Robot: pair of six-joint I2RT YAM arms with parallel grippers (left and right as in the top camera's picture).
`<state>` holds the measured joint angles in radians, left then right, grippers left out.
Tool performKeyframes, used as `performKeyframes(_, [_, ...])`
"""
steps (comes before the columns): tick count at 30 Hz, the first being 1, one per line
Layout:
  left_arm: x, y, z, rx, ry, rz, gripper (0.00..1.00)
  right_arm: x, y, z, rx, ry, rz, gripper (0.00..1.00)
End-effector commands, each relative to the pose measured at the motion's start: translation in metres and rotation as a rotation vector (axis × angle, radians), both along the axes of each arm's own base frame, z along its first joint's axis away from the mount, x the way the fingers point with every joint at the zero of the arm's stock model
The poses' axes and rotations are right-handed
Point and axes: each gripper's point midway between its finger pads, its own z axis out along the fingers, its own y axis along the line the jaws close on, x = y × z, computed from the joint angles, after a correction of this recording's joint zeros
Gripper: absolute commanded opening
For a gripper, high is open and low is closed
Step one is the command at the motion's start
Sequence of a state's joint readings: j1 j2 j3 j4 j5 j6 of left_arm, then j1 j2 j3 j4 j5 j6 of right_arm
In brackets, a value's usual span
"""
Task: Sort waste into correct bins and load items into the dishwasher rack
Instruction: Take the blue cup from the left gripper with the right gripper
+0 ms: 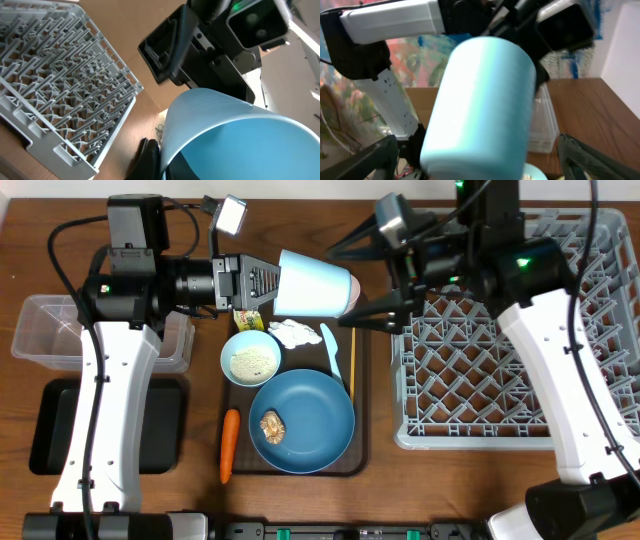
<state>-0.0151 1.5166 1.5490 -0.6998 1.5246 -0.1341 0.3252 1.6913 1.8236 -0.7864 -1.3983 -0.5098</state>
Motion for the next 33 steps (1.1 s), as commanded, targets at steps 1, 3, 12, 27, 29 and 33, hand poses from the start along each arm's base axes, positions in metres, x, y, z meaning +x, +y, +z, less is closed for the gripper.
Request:
performKeyframes(1, [-0.005, -0.001, 0.006, -0.026, -0.006, -0.03, 0.06, -0.008, 0.015, 0.001, -0.025, 0.044, 0.012, 0.86])
performKeyframes(3, [-0.005, -0.001, 0.006, -0.026, -0.006, -0.03, 0.06, -0.006, 0.022, -0.003, -0.053, 0.053, -0.014, 0.79])
performKeyframes(12, [-0.005, -0.001, 0.007, -0.026, -0.014, -0.03, 0.06, 0.006, 0.027, -0.011, -0.112, 0.105, -0.103, 0.64])
performKeyframes(27, [-0.004, -0.001, 0.007, -0.024, -0.017, -0.027, 0.55, 0.021, 0.013, -0.011, -0.125, 0.177, -0.173, 0.46])
performKeyframes(29, [-0.004, -0.001, 0.007, -0.024, -0.018, -0.026, 0.57, 0.033, 0.001, -0.013, -0.14, 0.214, -0.242, 0.43])
performKeyframes(33, [-0.003, -0.001, 0.007, -0.024, -0.03, -0.026, 0.57, 0.049, -0.03, -0.01, -0.143, 0.262, -0.341, 0.43])
